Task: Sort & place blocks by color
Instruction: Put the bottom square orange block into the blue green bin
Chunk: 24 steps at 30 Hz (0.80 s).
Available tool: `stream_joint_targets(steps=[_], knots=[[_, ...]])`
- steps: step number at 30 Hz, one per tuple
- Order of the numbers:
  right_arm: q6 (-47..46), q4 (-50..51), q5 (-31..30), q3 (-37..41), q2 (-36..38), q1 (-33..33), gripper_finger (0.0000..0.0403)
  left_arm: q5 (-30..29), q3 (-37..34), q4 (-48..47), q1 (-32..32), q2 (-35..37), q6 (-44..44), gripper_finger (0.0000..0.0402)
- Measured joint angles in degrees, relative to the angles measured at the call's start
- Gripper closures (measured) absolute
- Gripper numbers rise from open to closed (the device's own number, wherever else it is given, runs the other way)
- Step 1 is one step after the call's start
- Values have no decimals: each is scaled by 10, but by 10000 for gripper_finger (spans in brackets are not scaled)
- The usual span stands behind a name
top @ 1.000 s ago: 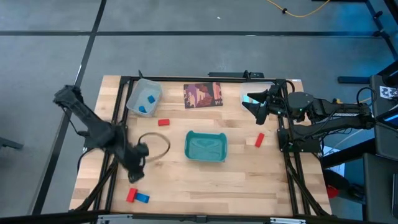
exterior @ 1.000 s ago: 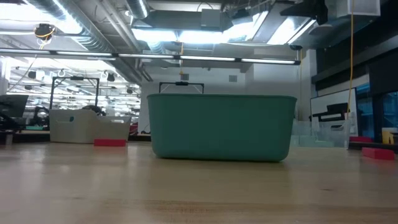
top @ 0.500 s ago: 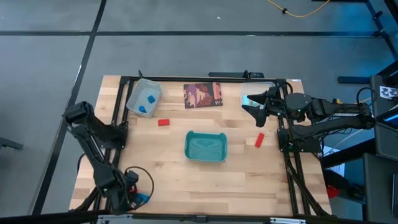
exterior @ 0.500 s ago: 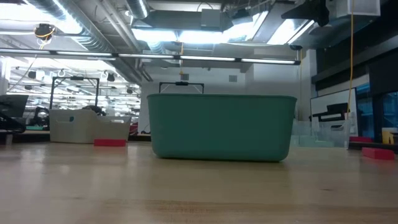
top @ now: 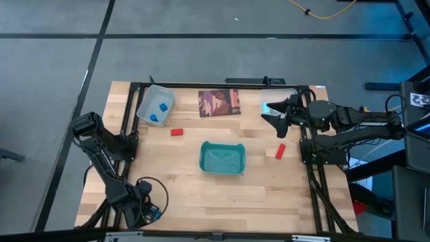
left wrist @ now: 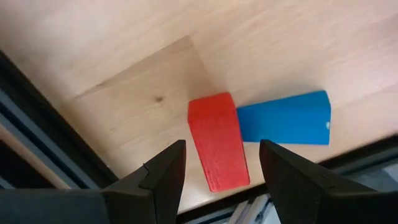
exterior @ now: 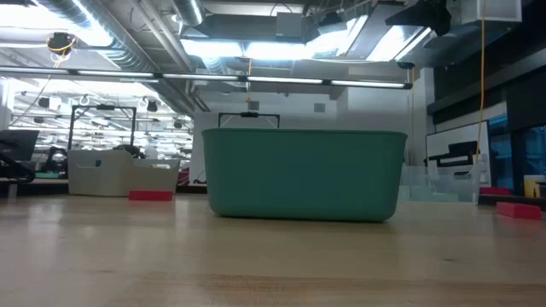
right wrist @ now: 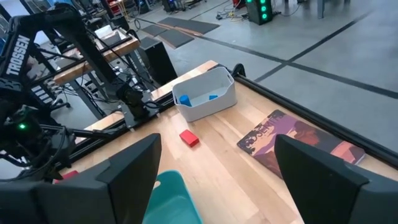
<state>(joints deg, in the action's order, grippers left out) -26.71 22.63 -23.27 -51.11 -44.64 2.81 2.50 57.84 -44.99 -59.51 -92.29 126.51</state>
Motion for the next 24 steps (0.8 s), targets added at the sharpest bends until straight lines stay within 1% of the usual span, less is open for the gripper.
stream_joint_targets(steps=[7, 14, 24], knots=[[2, 0, 0, 0, 0, 0, 86, -4, 0, -6, 0, -2, 5, 204], [2, 0, 0, 0, 0, 0, 86, 11, 0, 19, 5, -31, 6, 204], [17, 0, 0, 0, 0, 0, 86, 16, 0, 26, 5, -57, 5, 204]])
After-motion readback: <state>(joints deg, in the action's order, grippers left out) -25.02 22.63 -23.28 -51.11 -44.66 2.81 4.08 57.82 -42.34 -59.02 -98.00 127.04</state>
